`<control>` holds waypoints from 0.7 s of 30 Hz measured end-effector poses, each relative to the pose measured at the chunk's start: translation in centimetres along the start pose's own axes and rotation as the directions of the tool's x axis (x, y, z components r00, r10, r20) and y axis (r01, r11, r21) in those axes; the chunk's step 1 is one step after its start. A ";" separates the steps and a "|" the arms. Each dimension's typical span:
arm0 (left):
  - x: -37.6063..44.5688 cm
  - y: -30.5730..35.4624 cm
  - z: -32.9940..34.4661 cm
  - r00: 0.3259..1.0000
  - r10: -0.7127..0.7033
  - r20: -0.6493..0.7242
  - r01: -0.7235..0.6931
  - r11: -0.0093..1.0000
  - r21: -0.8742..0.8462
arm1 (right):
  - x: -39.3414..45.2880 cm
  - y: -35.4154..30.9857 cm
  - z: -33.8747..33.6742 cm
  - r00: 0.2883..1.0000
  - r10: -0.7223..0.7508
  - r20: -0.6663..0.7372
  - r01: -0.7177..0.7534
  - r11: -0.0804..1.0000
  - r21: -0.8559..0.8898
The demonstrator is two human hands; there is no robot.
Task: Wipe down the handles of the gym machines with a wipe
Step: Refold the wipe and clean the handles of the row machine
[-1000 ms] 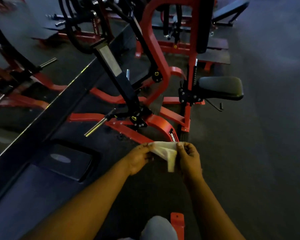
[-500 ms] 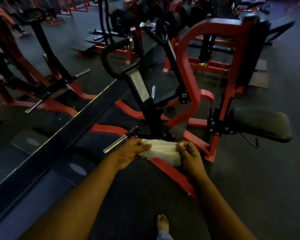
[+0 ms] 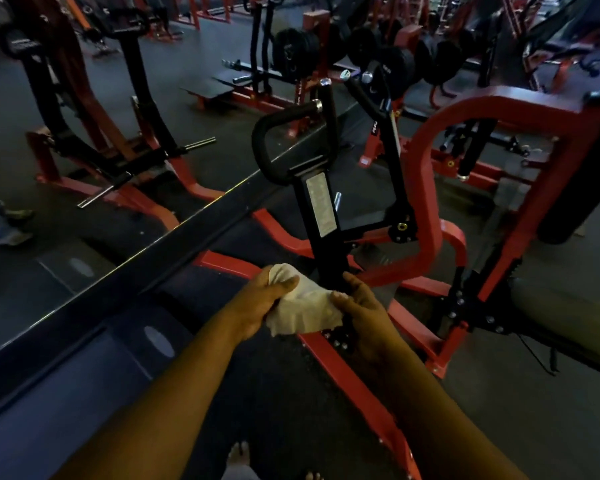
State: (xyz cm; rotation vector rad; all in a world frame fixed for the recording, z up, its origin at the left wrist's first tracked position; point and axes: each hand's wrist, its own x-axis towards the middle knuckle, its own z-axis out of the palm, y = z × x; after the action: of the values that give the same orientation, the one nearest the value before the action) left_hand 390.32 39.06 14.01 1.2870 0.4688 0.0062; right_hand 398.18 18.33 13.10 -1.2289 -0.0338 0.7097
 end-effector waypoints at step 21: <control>8.3 6.5 -10.4 0.939 0.288 0.188 -0.344 0.780 0.522 | 7.9 -2.1 7.8 0.937 -0.323 -0.132 0.256 0.893 -0.370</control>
State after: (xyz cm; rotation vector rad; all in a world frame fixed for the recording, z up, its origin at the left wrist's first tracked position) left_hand 395.95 52.66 15.22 1.9198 0.1577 0.0974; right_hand 402.39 28.64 15.06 -1.5877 -0.1892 0.3260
